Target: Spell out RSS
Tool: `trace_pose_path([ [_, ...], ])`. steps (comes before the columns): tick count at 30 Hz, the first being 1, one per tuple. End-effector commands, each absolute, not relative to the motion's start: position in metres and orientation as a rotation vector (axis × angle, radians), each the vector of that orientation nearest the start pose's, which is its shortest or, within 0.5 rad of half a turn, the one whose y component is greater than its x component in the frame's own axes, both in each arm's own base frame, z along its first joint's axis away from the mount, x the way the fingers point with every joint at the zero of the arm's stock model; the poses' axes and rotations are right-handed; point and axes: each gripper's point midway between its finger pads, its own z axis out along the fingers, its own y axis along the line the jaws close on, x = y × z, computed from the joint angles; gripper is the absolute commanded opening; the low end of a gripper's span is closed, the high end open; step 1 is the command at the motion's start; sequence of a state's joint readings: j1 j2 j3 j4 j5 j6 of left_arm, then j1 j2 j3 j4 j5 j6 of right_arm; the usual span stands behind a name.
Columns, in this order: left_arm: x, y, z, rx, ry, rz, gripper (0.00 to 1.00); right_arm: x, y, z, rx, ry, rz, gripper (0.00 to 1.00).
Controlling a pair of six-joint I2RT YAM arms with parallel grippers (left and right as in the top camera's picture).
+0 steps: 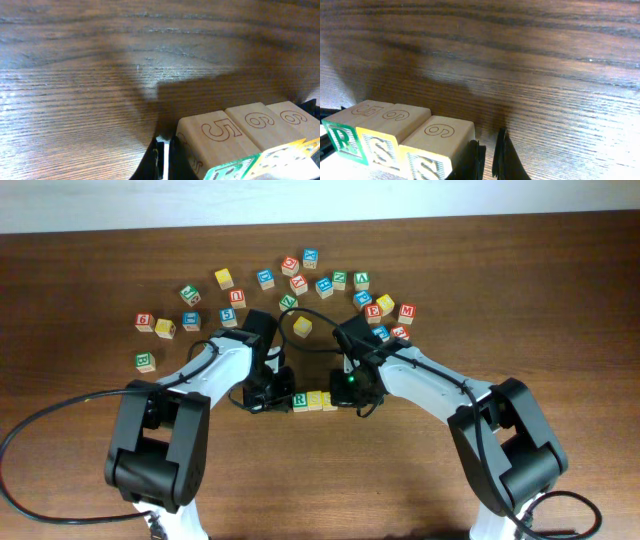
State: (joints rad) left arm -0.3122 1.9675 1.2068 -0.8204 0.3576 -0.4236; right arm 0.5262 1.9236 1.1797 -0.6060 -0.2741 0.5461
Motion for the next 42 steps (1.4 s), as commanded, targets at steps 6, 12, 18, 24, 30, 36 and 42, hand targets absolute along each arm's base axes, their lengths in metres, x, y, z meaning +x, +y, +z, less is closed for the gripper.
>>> trace_pose_path([
  [6,0.308,-0.156,-0.015,-0.169,3.208,-0.436,0.00,0.298,0.233,0.003,0.181,3.096,0.512,0.04],
  [12,0.301,-0.154,-0.015,-0.177,3.238,-0.424,0.00,0.305,0.224,0.000,0.086,3.064,0.425,0.04],
  [18,0.297,-0.153,-0.014,-0.181,3.255,-0.420,0.00,0.314,0.223,0.001,0.085,3.025,0.400,0.04],
  [24,0.302,-0.142,-0.018,-0.178,3.239,-0.309,0.00,0.301,0.215,-0.002,0.097,3.081,0.356,0.06],
  [30,0.310,-0.113,-0.018,-0.314,3.228,-0.289,0.00,0.254,0.234,0.007,0.043,3.278,0.611,0.05],
  [36,0.309,-0.089,-0.017,-0.440,3.244,-0.277,0.00,0.278,0.235,0.003,0.065,3.171,0.547,0.04],
  [42,0.309,-0.088,-0.018,-0.439,3.242,-0.273,0.01,0.284,0.241,0.005,0.055,3.143,0.582,0.04],
])
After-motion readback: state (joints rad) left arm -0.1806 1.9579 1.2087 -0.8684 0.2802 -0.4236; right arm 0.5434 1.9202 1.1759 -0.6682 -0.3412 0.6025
